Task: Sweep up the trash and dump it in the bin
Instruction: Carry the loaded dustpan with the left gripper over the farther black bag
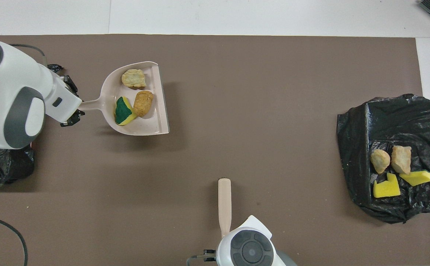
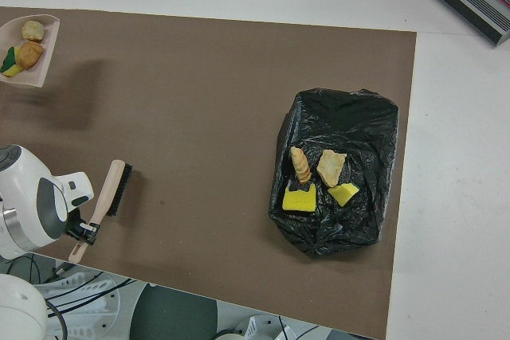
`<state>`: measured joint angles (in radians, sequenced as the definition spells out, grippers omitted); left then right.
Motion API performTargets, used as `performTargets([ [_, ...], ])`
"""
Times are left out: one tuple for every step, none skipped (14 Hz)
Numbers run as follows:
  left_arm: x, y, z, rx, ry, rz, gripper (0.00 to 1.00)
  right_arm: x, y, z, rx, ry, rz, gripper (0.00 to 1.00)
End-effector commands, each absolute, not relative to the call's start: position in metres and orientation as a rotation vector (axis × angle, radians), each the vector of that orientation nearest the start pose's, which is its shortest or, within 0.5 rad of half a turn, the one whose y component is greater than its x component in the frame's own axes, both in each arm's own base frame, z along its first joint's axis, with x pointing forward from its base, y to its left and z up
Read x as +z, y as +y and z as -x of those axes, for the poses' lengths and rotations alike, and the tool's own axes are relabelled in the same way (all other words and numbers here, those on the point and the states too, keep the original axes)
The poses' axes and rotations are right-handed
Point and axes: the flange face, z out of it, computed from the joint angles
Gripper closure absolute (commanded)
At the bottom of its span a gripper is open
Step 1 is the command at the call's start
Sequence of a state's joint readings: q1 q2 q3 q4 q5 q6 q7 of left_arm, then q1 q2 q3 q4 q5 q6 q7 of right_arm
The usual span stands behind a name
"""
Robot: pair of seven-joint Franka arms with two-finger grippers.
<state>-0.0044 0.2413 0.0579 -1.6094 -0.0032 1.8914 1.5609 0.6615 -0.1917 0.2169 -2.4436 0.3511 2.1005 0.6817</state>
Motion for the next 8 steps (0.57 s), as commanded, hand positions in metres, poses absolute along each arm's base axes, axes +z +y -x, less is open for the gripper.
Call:
performTargets([
  [0.511,0.077,-0.642,-0.056,2.175,2.240,1.00,0.347,0.349,-0.264,0.365,0.007,3.054,1.00],
  [0.518,0.095,-0.641,-0.056,2.173,2.236,1.00,0.345,0.349,-0.265,0.369,0.006,3.055,1.00],
  [0.517,0.119,-0.642,-0.049,2.191,2.223,1.00,0.344,0.349,-0.265,0.367,-0.002,3.056,1.00],
  [0.524,0.139,-0.641,-0.041,2.212,2.205,1.00,0.344,0.349,-0.265,0.364,-0.005,3.058,1.00],
  [0.528,0.165,-0.637,-0.041,2.223,2.188,1.00,0.344,0.349,-0.265,0.358,-0.014,3.063,1.00],
  [0.528,0.193,-0.631,-0.038,2.230,2.166,1.00,0.342,0.348,-0.266,0.364,-0.019,3.067,1.00],
  [0.530,0.213,-0.625,-0.034,2.235,2.145,1.00,0.342,0.348,-0.266,0.363,-0.033,3.066,0.94],
  [0.531,0.233,-0.619,-0.036,2.231,2.127,1.00,0.340,0.348,-0.266,0.371,-0.031,3.069,0.57],
])
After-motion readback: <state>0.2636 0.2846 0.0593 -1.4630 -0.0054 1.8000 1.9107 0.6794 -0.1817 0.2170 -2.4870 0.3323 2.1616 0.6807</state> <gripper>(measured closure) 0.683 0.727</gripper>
